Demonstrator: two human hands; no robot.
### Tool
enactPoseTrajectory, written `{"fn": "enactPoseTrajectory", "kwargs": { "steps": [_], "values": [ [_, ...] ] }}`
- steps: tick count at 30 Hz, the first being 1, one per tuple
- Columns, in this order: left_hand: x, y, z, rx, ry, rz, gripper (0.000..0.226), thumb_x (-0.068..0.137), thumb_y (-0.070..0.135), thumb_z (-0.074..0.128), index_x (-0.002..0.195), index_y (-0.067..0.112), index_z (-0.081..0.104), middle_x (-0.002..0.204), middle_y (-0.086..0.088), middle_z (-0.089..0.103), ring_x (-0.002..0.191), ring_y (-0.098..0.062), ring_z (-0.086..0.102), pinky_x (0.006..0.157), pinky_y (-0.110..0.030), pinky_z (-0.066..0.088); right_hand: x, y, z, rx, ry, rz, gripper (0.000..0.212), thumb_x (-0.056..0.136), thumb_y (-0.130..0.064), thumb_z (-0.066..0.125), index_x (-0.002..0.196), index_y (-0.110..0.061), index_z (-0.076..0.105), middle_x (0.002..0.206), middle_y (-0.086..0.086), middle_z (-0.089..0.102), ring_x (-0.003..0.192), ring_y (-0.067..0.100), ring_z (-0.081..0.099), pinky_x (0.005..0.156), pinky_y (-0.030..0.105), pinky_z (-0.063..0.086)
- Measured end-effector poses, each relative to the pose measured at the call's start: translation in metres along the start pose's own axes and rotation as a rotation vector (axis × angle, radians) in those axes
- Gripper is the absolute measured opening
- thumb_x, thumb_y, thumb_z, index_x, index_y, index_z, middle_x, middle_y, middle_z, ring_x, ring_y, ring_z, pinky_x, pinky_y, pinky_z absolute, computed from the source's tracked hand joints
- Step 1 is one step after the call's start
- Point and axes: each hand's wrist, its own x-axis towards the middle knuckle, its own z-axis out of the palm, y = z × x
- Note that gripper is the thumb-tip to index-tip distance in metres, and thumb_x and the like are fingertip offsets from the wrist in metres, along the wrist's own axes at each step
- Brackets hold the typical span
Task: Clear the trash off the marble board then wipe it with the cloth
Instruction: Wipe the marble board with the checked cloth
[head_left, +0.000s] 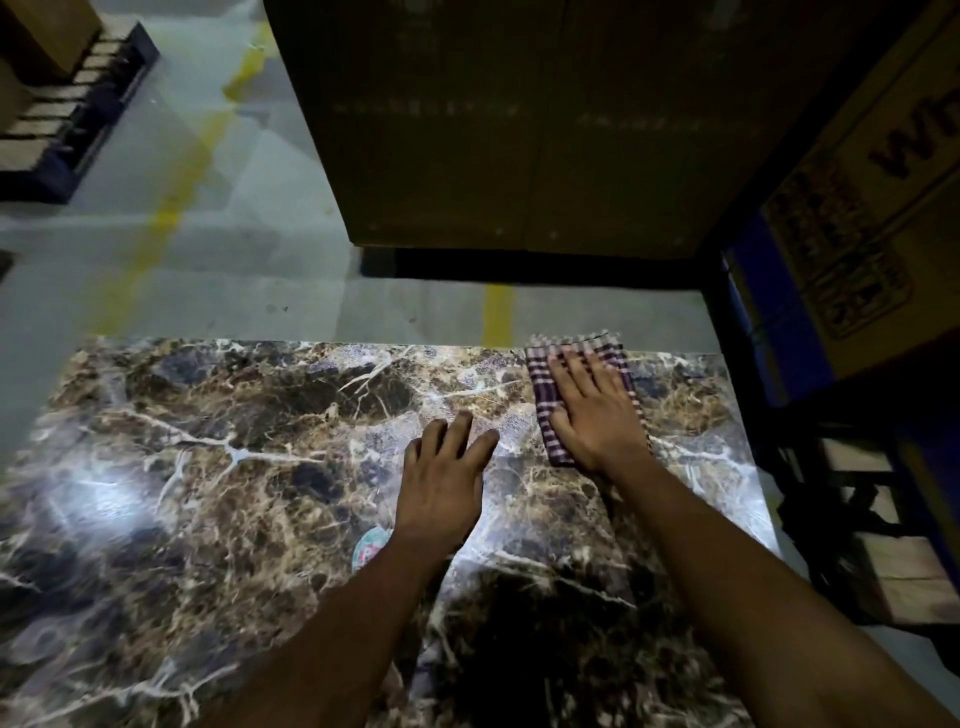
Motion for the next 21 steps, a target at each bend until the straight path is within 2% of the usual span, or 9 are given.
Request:
{"fn": "enactPoseTrajectory", "kwargs": {
  "steps": [3, 8, 12, 15, 19, 21],
  "values": [
    [-0.001, 0.009, 0.004, 0.022, 0.017, 0.001, 0.048, 0.091, 0.021, 0.061, 0.135, 0.034, 0.047, 0.145, -0.001, 0.043, 0.123, -0.029, 0.041, 0.091, -0.044, 0.038, 0.005, -0.015, 0.002, 0.029, 0.045, 0.081, 0.076, 0.094, -0.052, 0.013, 0.164, -0.024, 0.005, 0.172, 0.004, 0.006, 0.158, 0.026, -0.001, 0.127, 0.044, -0.001],
    [-0.009, 0.022, 0.008, 0.032, 0.006, -0.033, 0.046, 0.096, 0.035, 0.051, 0.142, 0.034, 0.044, 0.150, -0.001, 0.042, 0.133, -0.032, 0.038, 0.098, -0.050, 0.036, -0.043, -0.018, 0.010, 0.003, -0.013, -0.061, 0.075, 0.095, -0.053, 0.016, 0.164, -0.026, 0.007, 0.171, 0.003, 0.006, 0.158, 0.025, -0.002, 0.127, 0.043, -0.004],
    [-0.021, 0.027, 0.010, 0.069, -0.043, 0.013, 0.049, 0.097, 0.036, 0.052, 0.144, 0.034, 0.040, 0.156, -0.008, 0.034, 0.138, -0.038, 0.033, 0.103, -0.059, 0.034, -0.048, 0.008, 0.009, 0.008, 0.008, 0.076, 0.078, 0.091, -0.055, 0.013, 0.164, -0.027, 0.006, 0.172, 0.002, 0.005, 0.158, 0.024, -0.001, 0.127, 0.045, 0.002],
    [-0.023, 0.028, 0.011, 0.066, -0.045, 0.060, 0.053, 0.094, 0.028, 0.057, 0.144, 0.031, 0.040, 0.154, -0.007, 0.036, 0.133, -0.035, 0.033, 0.103, -0.058, 0.034, -0.042, -0.012, 0.011, 0.035, 0.035, 0.149, 0.076, 0.093, -0.053, 0.012, 0.164, -0.026, 0.005, 0.172, 0.004, 0.005, 0.158, 0.026, -0.003, 0.128, 0.047, 0.004],
    [-0.030, 0.030, 0.012, 0.065, -0.077, 0.080, 0.058, 0.095, 0.023, 0.056, 0.149, 0.032, 0.036, 0.159, -0.008, 0.030, 0.139, -0.036, 0.028, 0.110, -0.061, 0.028, -0.081, -0.030, 0.016, -0.010, -0.028, -0.005, 0.076, 0.094, -0.053, 0.011, 0.164, -0.025, 0.004, 0.172, 0.003, -0.002, 0.158, 0.025, -0.008, 0.127, 0.045, -0.003],
    [-0.037, 0.032, 0.009, 0.072, -0.086, 0.112, 0.059, 0.095, 0.025, 0.057, 0.149, 0.032, 0.034, 0.160, -0.010, 0.027, 0.143, -0.037, 0.026, 0.111, -0.061, 0.024, -0.100, -0.019, 0.017, 0.002, -0.037, 0.001, 0.077, 0.092, -0.054, 0.014, 0.164, -0.027, 0.005, 0.172, 0.002, 0.000, 0.158, 0.023, -0.007, 0.127, 0.043, -0.005]
  ]
}}
